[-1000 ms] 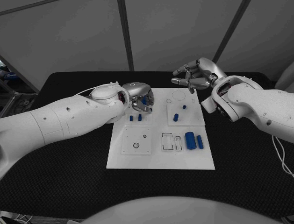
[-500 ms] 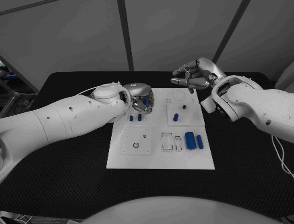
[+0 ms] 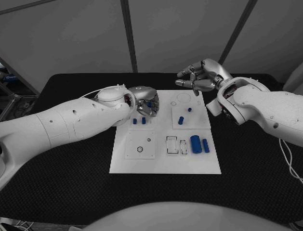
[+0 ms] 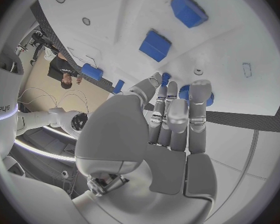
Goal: Assemble the parts on the task board
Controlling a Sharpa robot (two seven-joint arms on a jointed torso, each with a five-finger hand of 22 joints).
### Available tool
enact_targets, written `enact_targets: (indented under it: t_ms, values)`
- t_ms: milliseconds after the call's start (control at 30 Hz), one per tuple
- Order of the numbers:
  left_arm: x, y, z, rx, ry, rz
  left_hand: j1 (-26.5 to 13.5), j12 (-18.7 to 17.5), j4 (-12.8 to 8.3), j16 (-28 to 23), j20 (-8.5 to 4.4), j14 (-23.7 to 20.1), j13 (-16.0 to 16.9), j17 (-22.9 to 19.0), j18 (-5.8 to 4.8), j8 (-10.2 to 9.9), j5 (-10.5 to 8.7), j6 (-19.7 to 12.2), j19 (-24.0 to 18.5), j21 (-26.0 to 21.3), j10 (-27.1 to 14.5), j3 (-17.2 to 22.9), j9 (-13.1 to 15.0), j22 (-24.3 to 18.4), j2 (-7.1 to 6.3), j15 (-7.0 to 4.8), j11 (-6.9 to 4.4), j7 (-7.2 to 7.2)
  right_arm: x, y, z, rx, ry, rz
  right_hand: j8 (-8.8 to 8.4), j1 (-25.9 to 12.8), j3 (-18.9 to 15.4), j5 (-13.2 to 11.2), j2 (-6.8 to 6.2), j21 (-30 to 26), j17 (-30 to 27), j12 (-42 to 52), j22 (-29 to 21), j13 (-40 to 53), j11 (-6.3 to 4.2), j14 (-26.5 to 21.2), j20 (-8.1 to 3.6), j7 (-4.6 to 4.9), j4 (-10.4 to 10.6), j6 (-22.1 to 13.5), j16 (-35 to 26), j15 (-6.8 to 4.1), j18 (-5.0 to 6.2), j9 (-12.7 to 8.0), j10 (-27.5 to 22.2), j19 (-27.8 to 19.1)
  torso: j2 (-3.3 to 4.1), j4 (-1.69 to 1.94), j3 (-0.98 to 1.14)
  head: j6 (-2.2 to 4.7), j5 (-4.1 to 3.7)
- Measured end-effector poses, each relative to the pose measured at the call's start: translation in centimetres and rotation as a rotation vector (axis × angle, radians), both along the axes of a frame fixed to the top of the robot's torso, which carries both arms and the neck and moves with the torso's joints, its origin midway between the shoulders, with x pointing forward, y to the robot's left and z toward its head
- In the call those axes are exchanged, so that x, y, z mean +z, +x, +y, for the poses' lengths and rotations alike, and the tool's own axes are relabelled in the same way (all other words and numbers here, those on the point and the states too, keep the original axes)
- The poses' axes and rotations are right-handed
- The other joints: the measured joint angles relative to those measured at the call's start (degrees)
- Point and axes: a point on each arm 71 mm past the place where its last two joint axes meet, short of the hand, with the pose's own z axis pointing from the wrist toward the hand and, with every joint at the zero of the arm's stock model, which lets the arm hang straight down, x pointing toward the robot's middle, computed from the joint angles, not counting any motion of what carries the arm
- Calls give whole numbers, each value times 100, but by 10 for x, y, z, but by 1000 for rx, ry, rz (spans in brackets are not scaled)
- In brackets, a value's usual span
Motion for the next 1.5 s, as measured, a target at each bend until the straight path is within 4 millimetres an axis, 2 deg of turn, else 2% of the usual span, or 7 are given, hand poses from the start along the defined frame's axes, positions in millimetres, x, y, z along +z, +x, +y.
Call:
enact_targets:
  t_ms: [467,800,1233,1500]
  values:
    - [-3,1,0,0,14,19,16,-95,-49,66,0,0,-7,-1,0,-62,0,41,0,77,41,158,-46,88,16,0,42,42,0,0,0,1,0,0,0,0,0,0,0,0,-1,0,0,0,0,0,0,0,0,0,0,0,0,0,0,0,0,0,1,-24,-17]
    - [-4,3,1,5,13,23,69,-162,-105,154,0,41,-6,31,0,-62,-24,133,-1,188,177,356,-73,224,68,1,7,51,0,0,0,1,-1,0,-1,0,0,0,0,0,-2,0,0,1,0,0,0,0,0,0,0,0,0,1,0,0,0,3,1,-34,-21]
    - [-4,0,7,11,-12,33,44,-224,-142,179,-21,81,4,57,0,-94,-23,215,21,343,286,457,-90,345,92,1,17,52,0,0,0,1,-1,0,-1,0,0,0,0,0,-2,0,-5,1,0,0,0,0,0,0,0,0,0,1,0,0,-1,6,-2,-30,-14]
    - [7,0,13,26,-59,24,45,-234,-152,201,-21,81,4,63,0,-94,-23,235,21,366,297,483,-98,373,91,1,10,72,0,0,-1,-1,-2,0,-1,0,0,0,0,-2,-3,0,-4,1,0,0,0,0,0,0,0,0,0,1,0,0,-2,7,-5,-4,-3]
